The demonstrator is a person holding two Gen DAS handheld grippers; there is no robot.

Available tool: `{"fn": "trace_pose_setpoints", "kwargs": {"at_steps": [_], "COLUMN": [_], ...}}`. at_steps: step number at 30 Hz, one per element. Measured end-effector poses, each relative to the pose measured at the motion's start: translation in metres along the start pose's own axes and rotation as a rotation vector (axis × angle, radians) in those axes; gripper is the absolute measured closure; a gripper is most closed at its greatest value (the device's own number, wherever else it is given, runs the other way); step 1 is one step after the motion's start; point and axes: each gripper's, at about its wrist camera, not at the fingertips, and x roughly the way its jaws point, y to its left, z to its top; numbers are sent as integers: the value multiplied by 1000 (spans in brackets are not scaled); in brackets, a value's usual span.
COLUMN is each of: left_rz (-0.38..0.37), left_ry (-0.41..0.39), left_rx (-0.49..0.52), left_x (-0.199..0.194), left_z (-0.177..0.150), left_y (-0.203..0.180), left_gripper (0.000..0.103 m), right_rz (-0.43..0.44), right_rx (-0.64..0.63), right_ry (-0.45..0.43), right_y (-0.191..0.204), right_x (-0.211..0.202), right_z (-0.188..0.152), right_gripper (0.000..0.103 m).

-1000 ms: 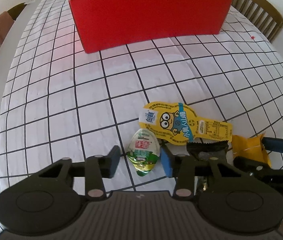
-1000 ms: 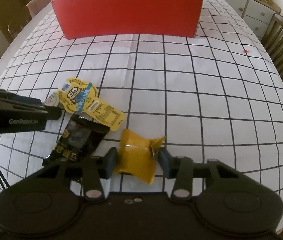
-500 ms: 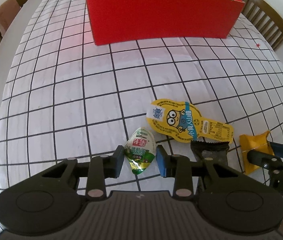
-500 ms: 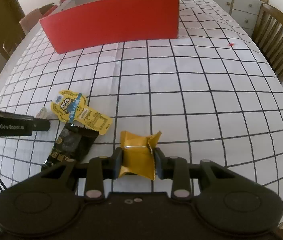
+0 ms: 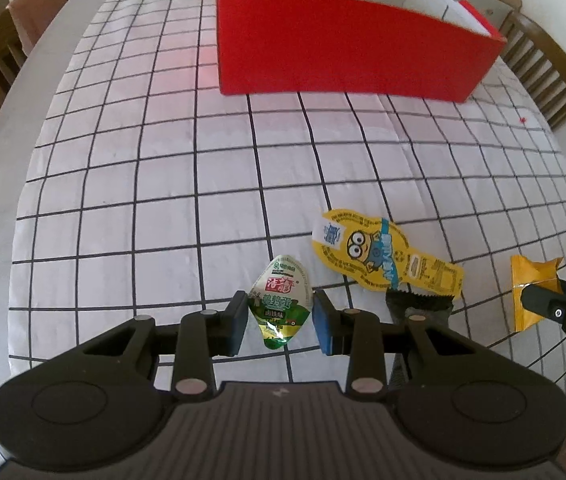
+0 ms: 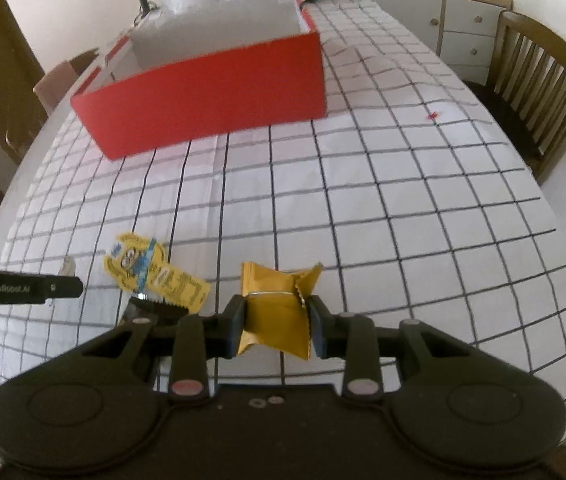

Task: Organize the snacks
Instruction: 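Carry the jelly cup and yellow pouch into the red box and lower them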

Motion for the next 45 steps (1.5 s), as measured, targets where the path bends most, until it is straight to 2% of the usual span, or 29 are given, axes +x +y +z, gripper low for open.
{"fn": "trace_pose_setpoints", "kwargs": {"at_steps": [11, 26, 34, 45], "left_rz": [-20, -7, 21, 119], "left_ry": [-98, -245, -286, -333], "left_rx": [-43, -13, 2, 38], "left_x": [-37, -78, -81, -69], "left_z": [25, 82, 117, 178], "left_y": [-3, -32, -46, -60], "left_gripper": [69, 69, 69, 69], "right_rz": [33, 95, 94, 75], "right_rx": [-21, -95, -144, -189], "right_ry": [-102, -228, -254, -235], "right_y": [-8, -6, 3, 13], "right_x": [-23, -39, -28, 10], "right_z": [39, 116, 161, 212], "right_gripper": [71, 71, 71, 71]}}
